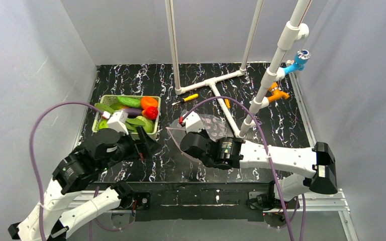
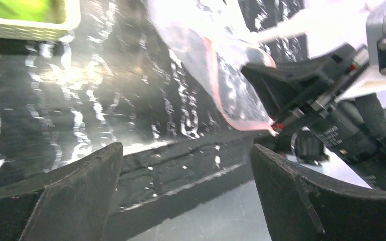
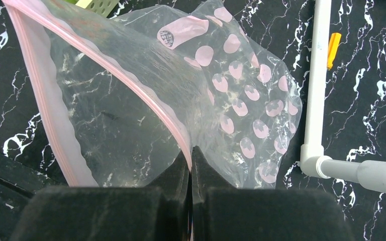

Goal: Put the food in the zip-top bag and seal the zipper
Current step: Pick up the fake vegetable from the bin.

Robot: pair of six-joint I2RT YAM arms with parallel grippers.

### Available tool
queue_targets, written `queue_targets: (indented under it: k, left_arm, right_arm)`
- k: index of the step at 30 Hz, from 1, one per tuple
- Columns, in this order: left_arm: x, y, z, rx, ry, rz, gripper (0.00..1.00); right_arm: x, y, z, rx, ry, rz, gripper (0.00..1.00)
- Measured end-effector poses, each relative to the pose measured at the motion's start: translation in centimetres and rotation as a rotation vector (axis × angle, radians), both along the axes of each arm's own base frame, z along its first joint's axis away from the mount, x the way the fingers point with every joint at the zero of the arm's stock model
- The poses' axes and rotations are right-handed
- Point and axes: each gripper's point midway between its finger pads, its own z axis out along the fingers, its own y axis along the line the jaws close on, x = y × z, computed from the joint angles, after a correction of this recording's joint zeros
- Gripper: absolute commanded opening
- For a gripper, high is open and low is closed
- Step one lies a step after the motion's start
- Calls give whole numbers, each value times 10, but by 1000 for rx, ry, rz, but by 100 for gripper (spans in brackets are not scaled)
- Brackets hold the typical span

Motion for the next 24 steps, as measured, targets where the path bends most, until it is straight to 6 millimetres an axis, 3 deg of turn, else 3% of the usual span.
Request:
queue_targets:
  k: [5, 11, 17, 24]
  left_arm:
    - [15, 43, 8, 192, -30, 167, 98]
    - [53, 81, -6, 487, 18, 357, 98]
    - [101, 131, -26, 515, 150, 575, 98]
    - [151, 162, -65, 475, 263, 733, 98]
  right_arm:
    - [0, 0, -2, 1, 2, 10, 1]
    - [-2, -5, -4, 9, 6, 18, 1]
    - [-3, -6, 0, 26, 6, 22, 1]
    - [-4, -6, 4, 42, 13, 30, 1]
